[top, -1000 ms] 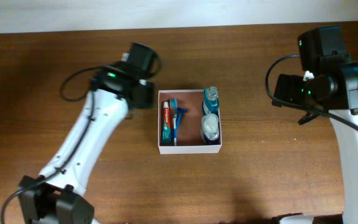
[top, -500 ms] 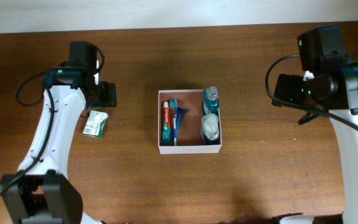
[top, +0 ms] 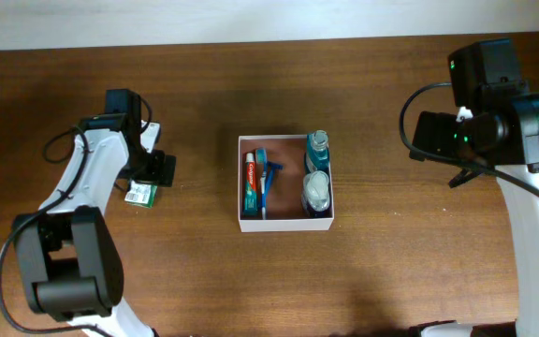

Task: Pack container
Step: 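Grasp the green Dettol soap bar with the left gripper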

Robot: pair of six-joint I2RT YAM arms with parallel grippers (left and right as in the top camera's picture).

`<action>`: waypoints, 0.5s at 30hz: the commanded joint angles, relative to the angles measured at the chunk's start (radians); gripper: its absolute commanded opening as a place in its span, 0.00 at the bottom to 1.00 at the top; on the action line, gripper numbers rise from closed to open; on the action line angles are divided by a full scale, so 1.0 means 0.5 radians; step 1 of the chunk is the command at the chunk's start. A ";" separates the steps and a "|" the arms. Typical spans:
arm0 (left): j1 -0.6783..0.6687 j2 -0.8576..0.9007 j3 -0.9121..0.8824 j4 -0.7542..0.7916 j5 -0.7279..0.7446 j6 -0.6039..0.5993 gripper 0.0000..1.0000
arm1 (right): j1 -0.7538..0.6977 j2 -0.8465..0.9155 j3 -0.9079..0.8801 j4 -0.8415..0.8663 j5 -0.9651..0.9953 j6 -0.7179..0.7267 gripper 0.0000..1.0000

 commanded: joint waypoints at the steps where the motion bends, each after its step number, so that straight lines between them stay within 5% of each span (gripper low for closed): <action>1: 0.005 0.133 -0.011 0.002 0.086 0.127 0.99 | -0.014 0.004 0.021 0.001 0.032 0.008 0.98; 11: 0.002 0.319 -0.006 -0.010 0.109 0.110 0.89 | -0.014 0.004 0.021 0.001 0.032 0.008 0.98; 15: 0.002 0.319 0.016 -0.011 0.391 0.109 0.81 | -0.014 0.004 0.021 0.001 0.032 0.008 0.98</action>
